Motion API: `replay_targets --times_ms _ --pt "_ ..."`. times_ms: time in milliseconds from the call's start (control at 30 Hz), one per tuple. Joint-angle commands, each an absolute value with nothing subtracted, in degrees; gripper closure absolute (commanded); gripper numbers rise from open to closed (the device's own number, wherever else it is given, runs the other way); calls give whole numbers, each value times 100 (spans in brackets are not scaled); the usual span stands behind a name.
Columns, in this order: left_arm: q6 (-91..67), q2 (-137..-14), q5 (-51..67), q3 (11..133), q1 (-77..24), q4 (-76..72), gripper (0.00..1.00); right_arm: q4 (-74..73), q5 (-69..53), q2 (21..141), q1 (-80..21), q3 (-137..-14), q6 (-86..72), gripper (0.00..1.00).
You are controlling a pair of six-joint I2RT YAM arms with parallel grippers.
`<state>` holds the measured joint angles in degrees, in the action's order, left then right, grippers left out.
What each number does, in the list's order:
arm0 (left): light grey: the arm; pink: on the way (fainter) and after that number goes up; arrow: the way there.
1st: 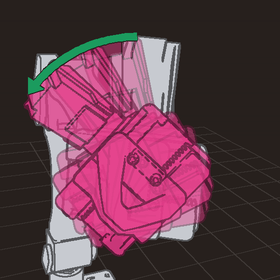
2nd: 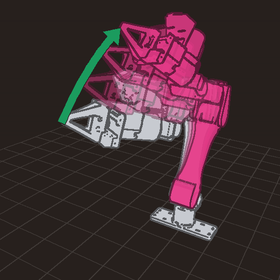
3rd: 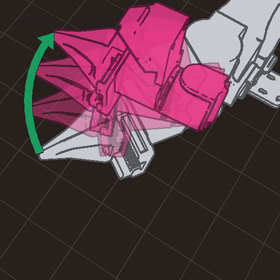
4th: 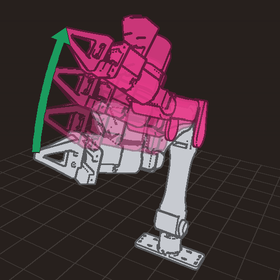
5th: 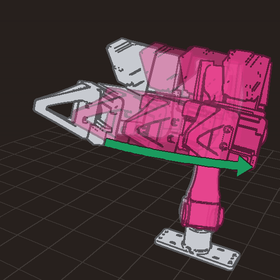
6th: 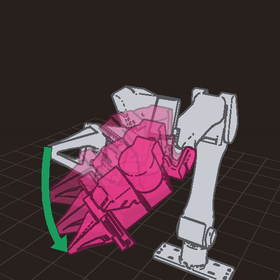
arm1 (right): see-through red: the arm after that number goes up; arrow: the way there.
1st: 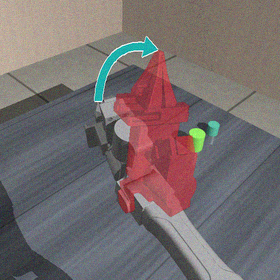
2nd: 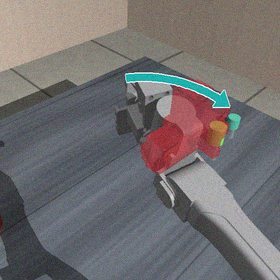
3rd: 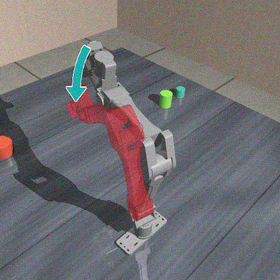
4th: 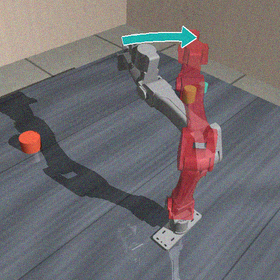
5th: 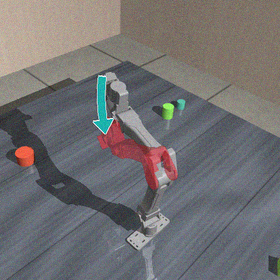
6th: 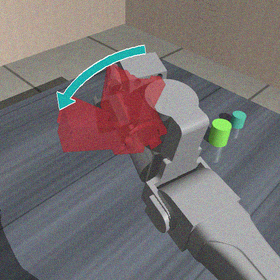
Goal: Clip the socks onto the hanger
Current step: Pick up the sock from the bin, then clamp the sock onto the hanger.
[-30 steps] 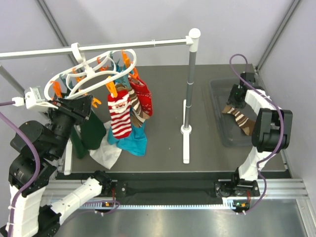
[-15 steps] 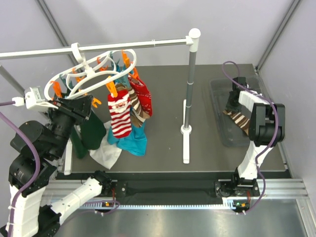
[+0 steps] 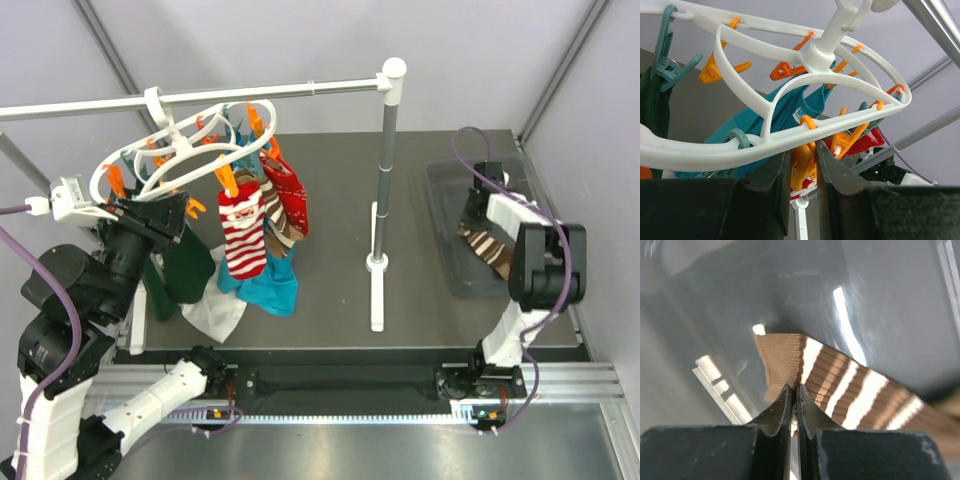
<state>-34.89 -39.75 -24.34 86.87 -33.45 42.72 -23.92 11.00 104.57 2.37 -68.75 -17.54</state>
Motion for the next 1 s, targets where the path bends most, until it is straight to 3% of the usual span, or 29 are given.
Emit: replay_targets --times_ms 0,100,400,633,767,967 --pt "-3542 -3990 -2329 8692 -3349 4394 100 -2522 1056 9161 176 -6602 -1784 100" --pt "-3568 -3964 -2329 8658 -3340 4351 100 -2794 888 8027 44 -6320 -1881 100" --pt "-3700 -3920 -2162 8578 -3340 4272 100 -4464 1608 5732 -2600 -6802 -2442 100" --pt "-3814 -3867 -2127 8613 -3349 4316 100 -4729 110 4598 -3610 -7101 -2382 100" --pt "-3946 -3850 -2083 8604 -3340 4315 100 -4448 -1545 4614 -4129 -7119 -2197 100" --pt "-4192 -3841 -1855 8674 -3349 4359 100 -3850 -617 5746 -6677 -7689 -2241 100"
